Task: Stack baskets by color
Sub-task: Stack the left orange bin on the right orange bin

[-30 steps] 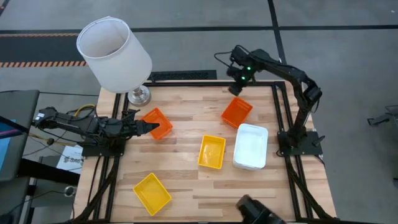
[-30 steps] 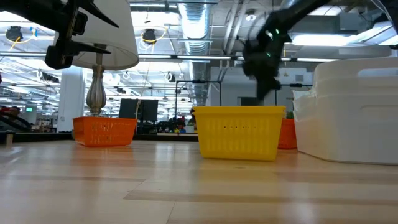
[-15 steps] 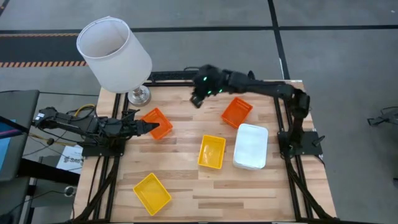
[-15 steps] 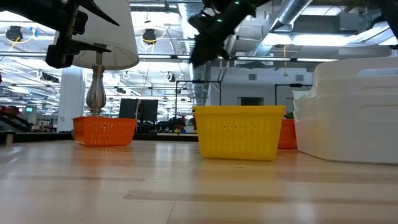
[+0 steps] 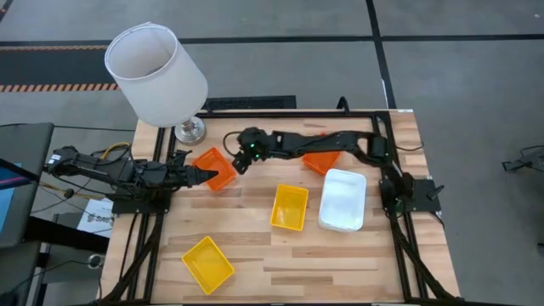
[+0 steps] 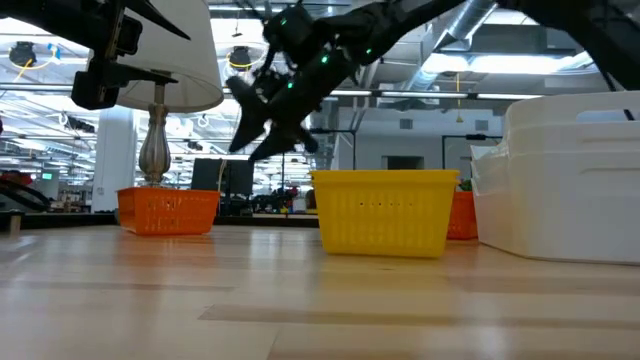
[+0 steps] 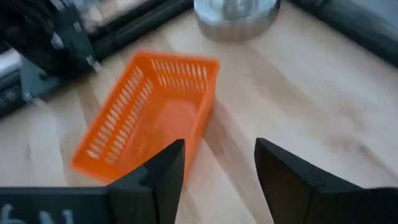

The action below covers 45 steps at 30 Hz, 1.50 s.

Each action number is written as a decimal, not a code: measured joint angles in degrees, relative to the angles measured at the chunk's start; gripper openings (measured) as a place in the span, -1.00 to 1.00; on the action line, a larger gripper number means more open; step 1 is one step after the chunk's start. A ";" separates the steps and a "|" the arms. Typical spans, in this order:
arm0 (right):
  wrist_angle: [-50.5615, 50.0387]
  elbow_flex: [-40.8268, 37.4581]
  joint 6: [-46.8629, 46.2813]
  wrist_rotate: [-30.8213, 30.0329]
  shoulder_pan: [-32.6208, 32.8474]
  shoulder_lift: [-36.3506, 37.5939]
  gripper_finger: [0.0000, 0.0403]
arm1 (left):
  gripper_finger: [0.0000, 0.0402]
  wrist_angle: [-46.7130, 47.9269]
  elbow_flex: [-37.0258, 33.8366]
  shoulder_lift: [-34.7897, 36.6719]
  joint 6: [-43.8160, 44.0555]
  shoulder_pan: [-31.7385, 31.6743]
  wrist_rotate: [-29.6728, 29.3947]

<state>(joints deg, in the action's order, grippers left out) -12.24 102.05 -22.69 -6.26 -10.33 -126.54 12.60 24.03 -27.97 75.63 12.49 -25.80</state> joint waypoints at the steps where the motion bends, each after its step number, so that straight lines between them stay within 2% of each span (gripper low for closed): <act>1: 0.50 1.17 0.01 0.05 0.21 -1.33 0.06 | 0.23 0.02 0.00 0.02 -0.02 0.00 0.00; 8: -1.12 10.13 0.27 1.86 1.48 -9.41 0.00 | 0.23 0.32 0.00 0.02 -0.13 0.00 0.20; 18: -10.38 20.08 -0.02 3.56 2.20 -17.44 -0.04 | 0.23 0.41 0.00 0.02 -0.79 0.00 1.33; 21: -14.26 21.95 -0.43 3.54 2.40 -18.19 -0.23 | 0.23 0.41 0.00 0.00 -0.87 0.00 1.33; 25: -16.61 22.24 -0.48 4.06 2.51 -18.17 -0.76 | 0.23 0.41 0.00 0.00 -1.07 0.00 1.33; 27: -16.77 22.24 -0.91 5.27 2.47 -18.09 -0.92 | 0.23 0.41 0.00 0.02 -1.05 0.00 1.31; 32: -19.85 22.17 -4.64 6.40 1.23 -15.41 -0.96 | 0.23 0.39 0.00 0.00 -1.05 0.00 1.31; 35: -22.24 22.18 -6.04 11.18 -1.35 -12.71 -0.97 | 0.23 0.28 0.00 0.01 -1.17 0.00 1.27; 38: -30.41 22.18 -6.00 13.59 -4.81 -8.91 -0.97 | 0.23 0.14 0.00 0.02 -1.48 0.00 1.16; 45: -51.10 22.18 7.71 12.19 -13.91 2.50 -0.98 | 0.23 -0.11 0.00 0.02 -1.92 0.00 1.16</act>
<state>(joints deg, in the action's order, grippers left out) -63.33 124.22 -14.98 5.93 -24.24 -124.04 12.49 24.03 -27.94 73.71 12.49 -24.64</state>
